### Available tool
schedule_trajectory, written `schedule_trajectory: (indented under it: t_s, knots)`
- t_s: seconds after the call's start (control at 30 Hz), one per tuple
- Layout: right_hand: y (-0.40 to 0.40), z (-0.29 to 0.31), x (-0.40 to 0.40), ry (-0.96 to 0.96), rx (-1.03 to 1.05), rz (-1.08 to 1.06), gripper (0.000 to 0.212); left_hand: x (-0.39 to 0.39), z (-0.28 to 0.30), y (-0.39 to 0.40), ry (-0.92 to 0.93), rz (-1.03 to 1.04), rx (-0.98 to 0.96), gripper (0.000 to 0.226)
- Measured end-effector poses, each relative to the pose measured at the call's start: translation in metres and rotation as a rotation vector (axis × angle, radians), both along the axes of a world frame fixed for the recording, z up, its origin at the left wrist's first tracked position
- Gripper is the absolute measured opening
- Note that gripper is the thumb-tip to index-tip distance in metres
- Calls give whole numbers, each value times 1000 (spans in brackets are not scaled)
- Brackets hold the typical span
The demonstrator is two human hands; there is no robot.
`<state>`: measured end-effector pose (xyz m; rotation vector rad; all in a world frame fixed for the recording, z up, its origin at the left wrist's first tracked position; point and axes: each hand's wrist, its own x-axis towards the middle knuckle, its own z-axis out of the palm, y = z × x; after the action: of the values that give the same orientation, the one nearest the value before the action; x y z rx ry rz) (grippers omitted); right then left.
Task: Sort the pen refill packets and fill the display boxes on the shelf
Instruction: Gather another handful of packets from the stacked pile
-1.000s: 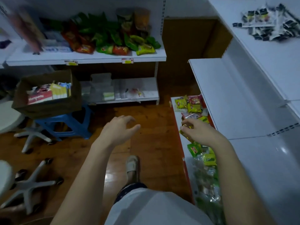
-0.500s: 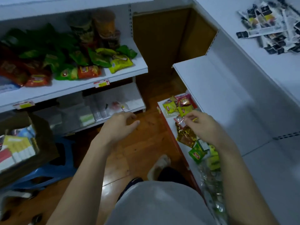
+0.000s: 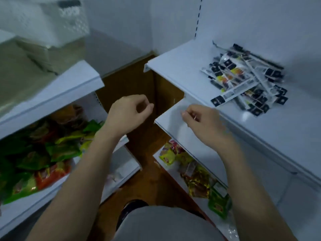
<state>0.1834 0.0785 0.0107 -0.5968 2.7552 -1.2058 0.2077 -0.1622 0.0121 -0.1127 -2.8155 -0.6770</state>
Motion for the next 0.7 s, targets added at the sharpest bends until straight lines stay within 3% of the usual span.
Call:
schedule_trajectory:
  t_s: [0.2,0.3,0.43,0.53,0.6,0.7]
  knots:
    - [25,40,-64,197,-76,-235,21,-134,45,37,138,-317,48,17]
    - [55,38,-86,193,67,-406,11,-183,44,67,154,-538,53,21]
    - [85,35,-98,149,271,-553,38,-222,34,102,149,-750,103,11]
    - [91,27,-103,147,458,-532,50,-239,26,120,157,-884,122,13]
    - [91,21,-104,148,533,-542,48,-247,21,126,154,-945,147,21]
    - [86,19,-103,229,550,-601,28,-252,15,131,124,-1017,148,20]
